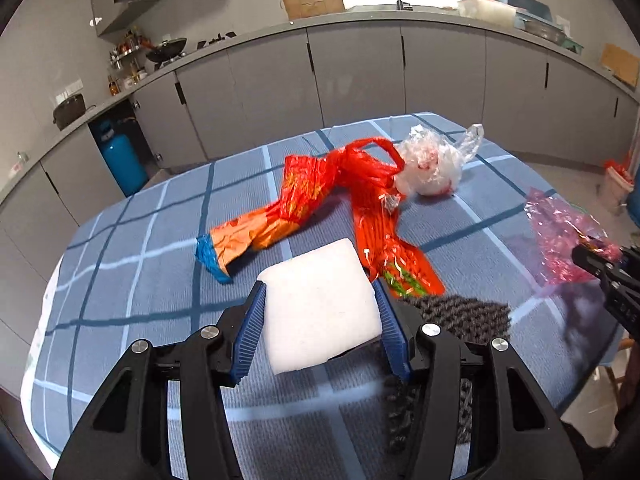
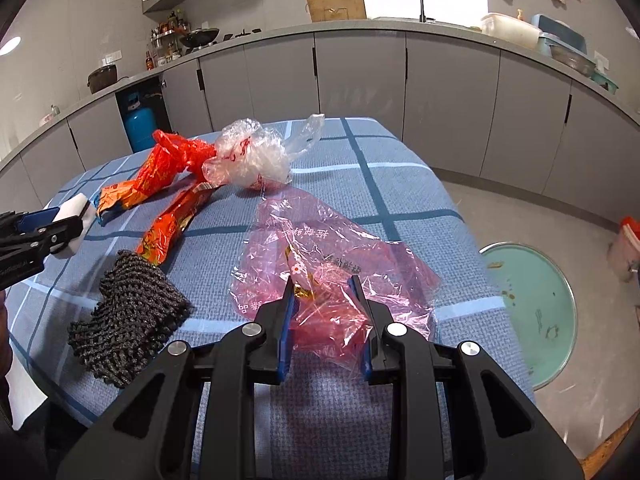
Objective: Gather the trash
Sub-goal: 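Carry the foam block with the left tool while the right tool drops the pink bag into the bucket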
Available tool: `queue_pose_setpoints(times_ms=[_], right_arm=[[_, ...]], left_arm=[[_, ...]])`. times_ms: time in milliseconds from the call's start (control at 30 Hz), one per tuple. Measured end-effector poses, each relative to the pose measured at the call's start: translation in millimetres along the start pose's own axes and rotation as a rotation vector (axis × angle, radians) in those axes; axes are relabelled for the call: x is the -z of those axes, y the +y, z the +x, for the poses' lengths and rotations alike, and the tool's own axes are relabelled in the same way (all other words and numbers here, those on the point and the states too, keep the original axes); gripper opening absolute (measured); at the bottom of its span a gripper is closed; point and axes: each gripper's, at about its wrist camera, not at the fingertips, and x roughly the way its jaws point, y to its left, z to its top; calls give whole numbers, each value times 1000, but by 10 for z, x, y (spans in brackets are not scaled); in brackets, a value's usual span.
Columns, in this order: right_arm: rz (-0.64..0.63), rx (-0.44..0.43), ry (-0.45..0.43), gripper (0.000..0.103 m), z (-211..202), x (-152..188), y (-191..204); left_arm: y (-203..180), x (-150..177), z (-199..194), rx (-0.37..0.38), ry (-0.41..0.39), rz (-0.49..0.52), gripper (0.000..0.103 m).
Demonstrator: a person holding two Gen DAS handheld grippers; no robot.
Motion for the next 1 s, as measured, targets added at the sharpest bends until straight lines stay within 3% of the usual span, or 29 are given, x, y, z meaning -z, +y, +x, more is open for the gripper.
queue_pose_setpoints(times_ms=[400,1000], right_arm=[[27,10,-53,26,-136,-139,-129],[90,32,-97,26,-218,-206,-401]], left_arm=[[-281,-427,35,-22,-50,39,54],[-875,-782,96,27,-93,109,54]])
